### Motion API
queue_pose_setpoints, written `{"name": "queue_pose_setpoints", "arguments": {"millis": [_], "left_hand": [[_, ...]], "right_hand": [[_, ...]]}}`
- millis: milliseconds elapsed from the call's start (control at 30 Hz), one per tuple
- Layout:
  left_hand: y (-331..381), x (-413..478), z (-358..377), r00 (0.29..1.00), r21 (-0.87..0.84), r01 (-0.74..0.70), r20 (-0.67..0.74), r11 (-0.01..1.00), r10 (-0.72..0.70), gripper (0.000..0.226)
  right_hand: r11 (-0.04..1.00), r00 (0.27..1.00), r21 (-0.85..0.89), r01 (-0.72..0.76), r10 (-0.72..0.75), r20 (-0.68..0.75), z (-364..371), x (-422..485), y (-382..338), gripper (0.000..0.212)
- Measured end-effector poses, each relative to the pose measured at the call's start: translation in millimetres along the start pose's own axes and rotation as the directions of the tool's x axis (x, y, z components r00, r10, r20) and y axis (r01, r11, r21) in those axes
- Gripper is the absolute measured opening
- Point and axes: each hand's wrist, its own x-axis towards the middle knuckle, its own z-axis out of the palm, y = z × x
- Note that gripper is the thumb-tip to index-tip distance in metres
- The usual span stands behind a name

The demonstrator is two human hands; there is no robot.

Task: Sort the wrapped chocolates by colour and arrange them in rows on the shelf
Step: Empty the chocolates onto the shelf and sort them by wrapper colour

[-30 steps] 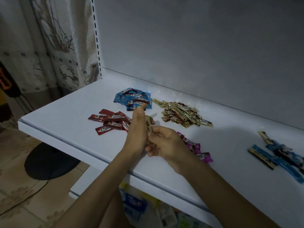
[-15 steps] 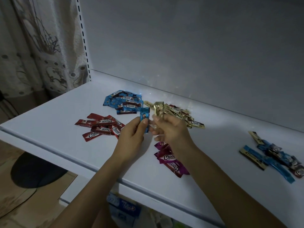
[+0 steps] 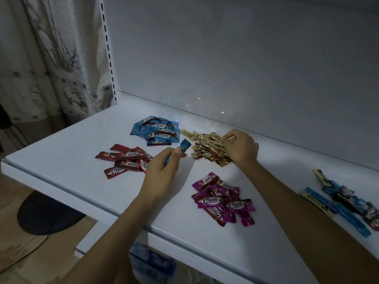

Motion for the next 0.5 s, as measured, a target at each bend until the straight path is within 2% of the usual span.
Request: {"name": "queue_pose_setpoints", "arguments": {"millis": [67, 133, 167, 233, 300, 400, 500], "left_hand": [[0.5, -0.8, -0.5, 1.000, 0.023, -0.017, 0.017, 1.000, 0.017, 0.028], [-0.9, -0.9, -0.9, 0.998, 0.019, -0.064, 0.028, 0.998, 0.063, 0.019], [-1.1, -1.6, -1.3, 0.995, 0.000, -0.091, 0.032, 0.996, 0.091, 0.014], [-0.8, -2.3, -2.3, 0.985, -0.018, -0.170, 0.039, 0.985, 0.171, 0.015], [-2.5, -2.4, -3.3, 0.967, -0.003, -0.250, 0.043, 0.968, 0.250, 0.021], [-4.7, -4.5, -3.3, 0.974, 0.012, -0.225, -0.016, 0.974, 0.226, 0.030], [-4.4, -3.2, -2.6, 0.988, -0.015, -0.141, -0.072, 0.990, 0.139, 0.037]], "right_hand": [[0.997, 0.995, 0.028, 0.066, -0.064, -0.079, -5.8, -5.0, -5.4, 0.013], [0.950, 0.989, 0.279, 0.140, -0.120, -0.089, -16.6, -23.9, -23.6, 0.019], [0.890, 0.990, 0.438, 0.131, -0.140, -0.010, -24.2, -37.1, -36.5, 0.026], [0.794, 0.941, 0.608, -0.007, -0.201, 0.273, -38.9, -62.3, -59.6, 0.034], [0.777, 0.852, 0.622, -0.101, -0.256, 0.458, -43.9, -77.5, -70.5, 0.025], [0.736, 0.846, 0.655, -0.172, -0.230, 0.481, -41.7, -79.0, -70.1, 0.008], [0.614, 0.863, 0.700, -0.364, -0.060, 0.502, -38.2, -68.6, -72.3, 0.007]]}}
